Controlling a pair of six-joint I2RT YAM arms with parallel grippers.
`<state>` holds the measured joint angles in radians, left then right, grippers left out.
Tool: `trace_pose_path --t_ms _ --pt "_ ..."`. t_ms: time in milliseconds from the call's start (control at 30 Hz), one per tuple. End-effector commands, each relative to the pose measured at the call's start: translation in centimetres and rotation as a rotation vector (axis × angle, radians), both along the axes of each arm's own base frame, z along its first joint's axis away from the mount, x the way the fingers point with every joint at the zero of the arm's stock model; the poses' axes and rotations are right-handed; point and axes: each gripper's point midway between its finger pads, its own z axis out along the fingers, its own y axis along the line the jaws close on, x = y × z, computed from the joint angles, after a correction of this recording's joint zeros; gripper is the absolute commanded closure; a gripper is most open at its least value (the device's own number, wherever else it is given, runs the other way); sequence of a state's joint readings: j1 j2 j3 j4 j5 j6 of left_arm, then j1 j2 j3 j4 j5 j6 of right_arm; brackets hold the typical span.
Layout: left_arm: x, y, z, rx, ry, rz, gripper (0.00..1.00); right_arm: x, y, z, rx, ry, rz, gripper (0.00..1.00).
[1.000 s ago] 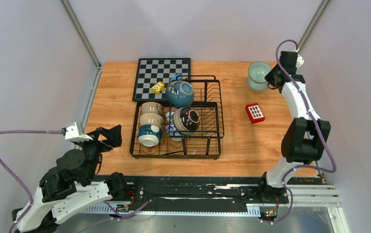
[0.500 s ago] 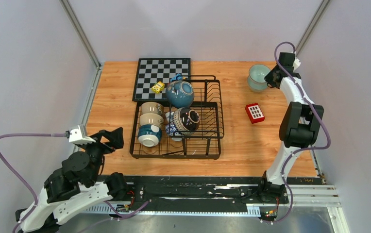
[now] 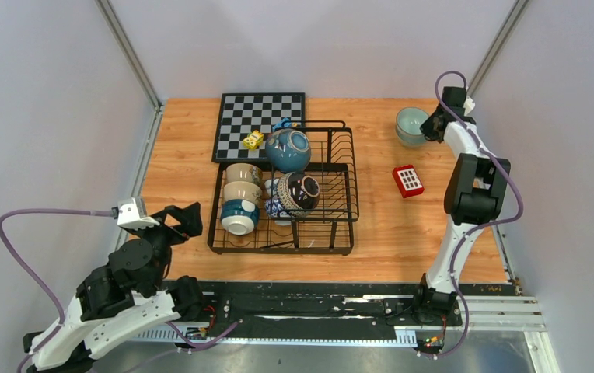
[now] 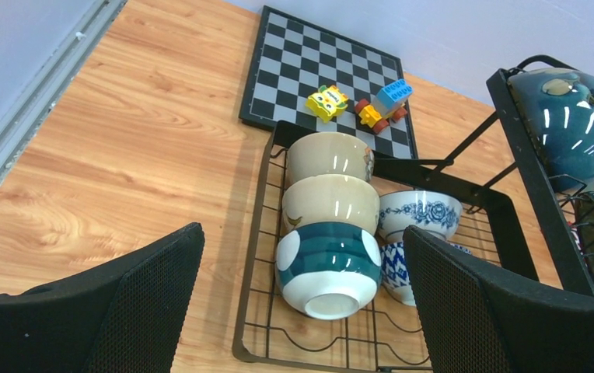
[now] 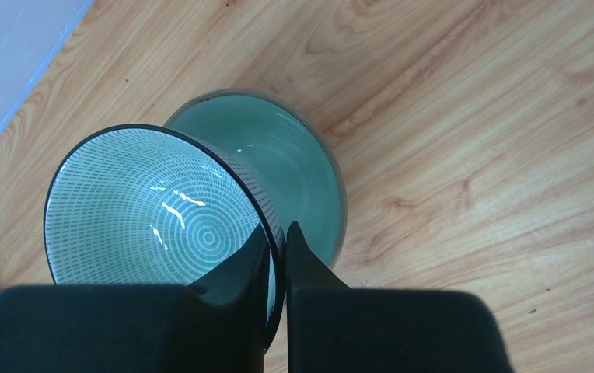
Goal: Unload the bowls from the dish rack
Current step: Place the bowl with the bowl.
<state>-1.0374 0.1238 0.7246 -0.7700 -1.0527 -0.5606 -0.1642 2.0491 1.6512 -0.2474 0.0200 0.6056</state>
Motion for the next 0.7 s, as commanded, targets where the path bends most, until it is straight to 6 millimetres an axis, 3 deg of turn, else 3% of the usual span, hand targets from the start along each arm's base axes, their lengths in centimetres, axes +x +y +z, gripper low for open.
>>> trace_pose_path --t_ms 0,333,667 --pt "0.4 -0.3 0.0 -0.017 -0.002 0.027 0.0 2.0 -0.6 2.6 0.016 -0.091 0.004 1.0" --pt "0.8 -1.1 -0.6 -0.01 0.015 0.019 0.0 2.0 -0.9 0.3 0.014 -0.036 0.004 1.0" --pt "1.1 -1.8 -1.0 0.001 0.027 0.016 0.0 2.0 -1.1 -0.7 0.007 -0.009 0.011 1.0"
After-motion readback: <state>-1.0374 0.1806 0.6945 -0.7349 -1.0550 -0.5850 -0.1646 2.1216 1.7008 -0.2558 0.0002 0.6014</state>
